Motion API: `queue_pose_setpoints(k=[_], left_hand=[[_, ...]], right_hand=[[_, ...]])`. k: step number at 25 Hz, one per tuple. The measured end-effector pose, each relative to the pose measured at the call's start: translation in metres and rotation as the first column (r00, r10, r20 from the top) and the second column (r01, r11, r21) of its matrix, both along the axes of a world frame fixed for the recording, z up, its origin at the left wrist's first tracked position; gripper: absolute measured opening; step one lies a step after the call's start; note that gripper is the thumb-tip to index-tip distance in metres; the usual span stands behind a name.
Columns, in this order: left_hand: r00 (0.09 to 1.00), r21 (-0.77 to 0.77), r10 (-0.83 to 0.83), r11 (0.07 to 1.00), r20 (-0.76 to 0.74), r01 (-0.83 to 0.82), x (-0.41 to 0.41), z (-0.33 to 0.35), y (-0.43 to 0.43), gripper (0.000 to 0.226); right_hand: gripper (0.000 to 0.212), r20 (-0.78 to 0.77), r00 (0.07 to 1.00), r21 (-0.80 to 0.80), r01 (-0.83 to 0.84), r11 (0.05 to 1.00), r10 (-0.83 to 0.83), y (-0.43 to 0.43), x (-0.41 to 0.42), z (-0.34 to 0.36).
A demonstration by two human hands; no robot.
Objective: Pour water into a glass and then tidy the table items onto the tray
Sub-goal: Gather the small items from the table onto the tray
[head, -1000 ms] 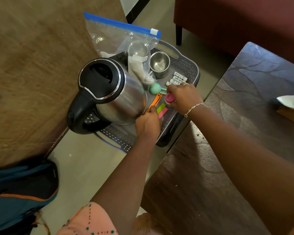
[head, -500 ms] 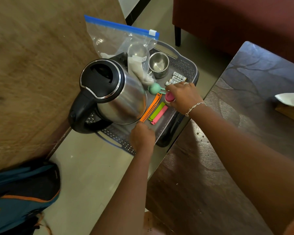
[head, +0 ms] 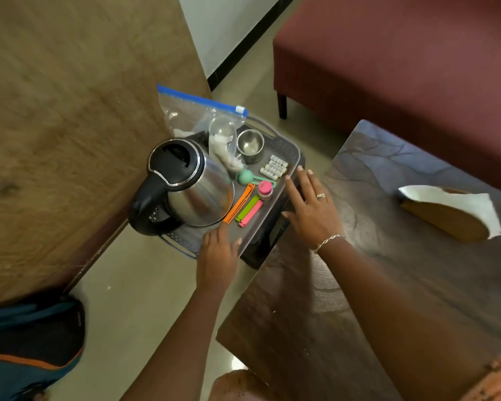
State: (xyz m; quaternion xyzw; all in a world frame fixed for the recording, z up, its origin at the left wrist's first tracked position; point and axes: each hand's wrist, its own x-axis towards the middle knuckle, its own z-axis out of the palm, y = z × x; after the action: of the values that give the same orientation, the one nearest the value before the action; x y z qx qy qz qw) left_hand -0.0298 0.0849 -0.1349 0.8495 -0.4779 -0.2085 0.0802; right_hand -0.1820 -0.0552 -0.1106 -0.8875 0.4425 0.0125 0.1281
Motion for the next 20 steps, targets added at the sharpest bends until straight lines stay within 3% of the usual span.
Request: queue_pose_setpoints(k=[3, 6, 11, 14, 20], left_hand=[[0.975, 0.072, -0.202, 0.978, 0.095, 0.196, 0.002, 0.012, 0.012, 0.091], [0.966, 0.158, -0.256, 0.956, 0.023, 0.249, 0.005, 0.028, 0.008, 0.112], [0.957, 0.154, -0.174, 0.965, -0.231, 0.213, 0.004, 0.035, -0.025, 0.081], [0.937, 0.137, -0.122, 0.975, -0.327, 0.175, 0.002, 0.024, -0.051, 0.086], [0.926, 0.214, -0.07, 0.964, -0.37, 0.158, 0.0, -0.01, -0.078, 0.095]], right_hand=[[0.075, -0.025, 0.999, 0.008, 0.026, 1.0, -0.026, 0.011, -0.018, 0.02], [0.073, -0.007, 0.998, 0.029, 0.056, 0.998, -0.056, 0.02, -0.026, 0.037], [0.07, -0.057, 0.996, 0.061, 0.066, 0.996, -0.062, 0.027, -0.034, 0.037], [0.071, -0.071, 0.996, 0.082, 0.059, 0.995, -0.053, 0.027, -0.035, 0.027], [0.07, -0.057, 0.998, 0.11, 0.029, 0.993, -0.023, 0.018, -0.016, 0.007]])
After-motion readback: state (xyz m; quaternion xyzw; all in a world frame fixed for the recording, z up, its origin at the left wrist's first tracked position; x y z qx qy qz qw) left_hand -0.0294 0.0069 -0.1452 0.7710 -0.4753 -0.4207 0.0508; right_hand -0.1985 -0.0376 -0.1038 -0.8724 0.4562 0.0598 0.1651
